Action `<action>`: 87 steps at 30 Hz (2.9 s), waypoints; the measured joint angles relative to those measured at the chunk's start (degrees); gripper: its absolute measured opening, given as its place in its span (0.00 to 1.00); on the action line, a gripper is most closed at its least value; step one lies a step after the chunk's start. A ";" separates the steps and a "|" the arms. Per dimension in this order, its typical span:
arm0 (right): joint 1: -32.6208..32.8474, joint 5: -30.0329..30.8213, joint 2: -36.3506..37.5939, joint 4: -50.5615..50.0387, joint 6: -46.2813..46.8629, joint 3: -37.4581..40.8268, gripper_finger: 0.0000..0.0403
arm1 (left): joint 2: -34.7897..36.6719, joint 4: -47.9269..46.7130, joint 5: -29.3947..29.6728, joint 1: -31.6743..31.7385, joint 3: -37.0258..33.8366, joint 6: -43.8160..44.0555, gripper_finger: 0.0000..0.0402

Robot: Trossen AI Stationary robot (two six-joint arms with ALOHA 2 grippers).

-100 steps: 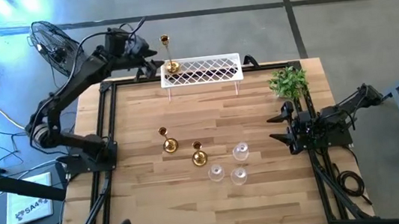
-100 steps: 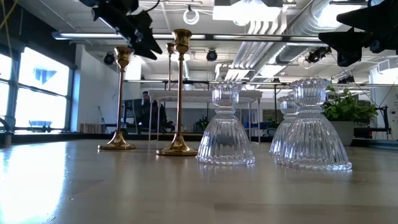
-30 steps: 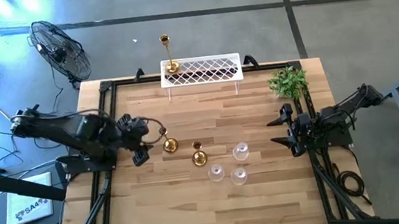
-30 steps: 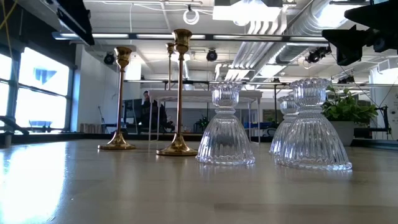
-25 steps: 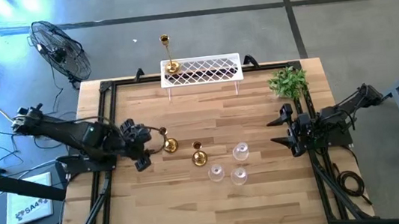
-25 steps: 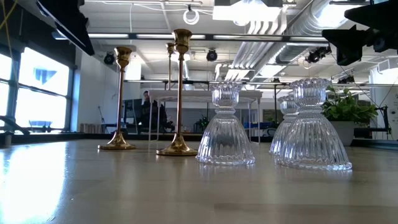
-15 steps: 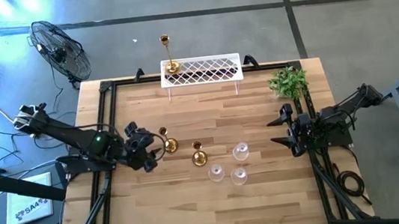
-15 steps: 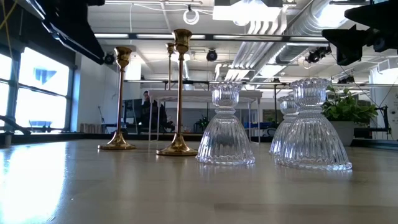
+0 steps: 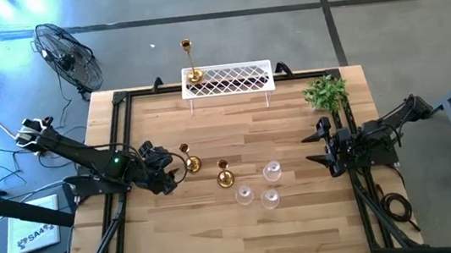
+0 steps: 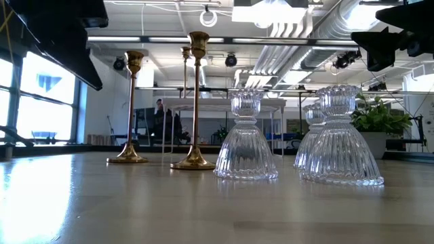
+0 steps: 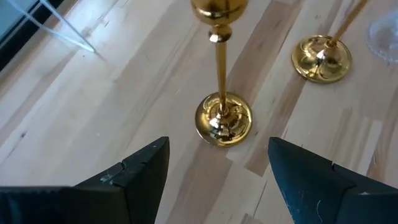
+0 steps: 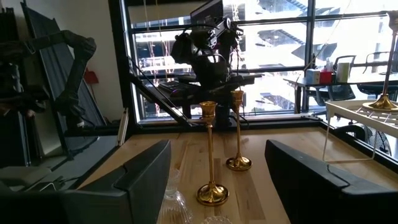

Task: Pick & Place candle stick holders
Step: Put the left gold candle holder on the shelf

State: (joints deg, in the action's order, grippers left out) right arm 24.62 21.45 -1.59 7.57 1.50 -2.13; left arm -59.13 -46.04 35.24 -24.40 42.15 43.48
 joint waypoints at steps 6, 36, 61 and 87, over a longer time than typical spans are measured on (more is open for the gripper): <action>0.00 0.02 0.01 0.00 0.02 0.00 0.64 | -0.68 -0.01 4.85 0.00 0.02 -0.58 0.67; 0.00 -0.22 -0.02 -0.02 0.02 0.00 0.64 | -10.60 13.91 15.56 0.04 0.04 -7.99 0.67; 0.00 -0.20 -0.02 -0.16 -0.23 0.00 0.64 | -10.88 21.16 4.96 8.28 0.26 -19.15 0.06; 0.00 -0.20 0.01 -0.50 0.17 -0.02 0.64 | -3.35 20.15 8.60 9.25 16.89 -38.51 0.02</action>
State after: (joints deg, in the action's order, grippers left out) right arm 24.62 21.26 -1.58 7.07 1.67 -2.15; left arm -62.48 -25.89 43.84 -15.15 59.04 4.97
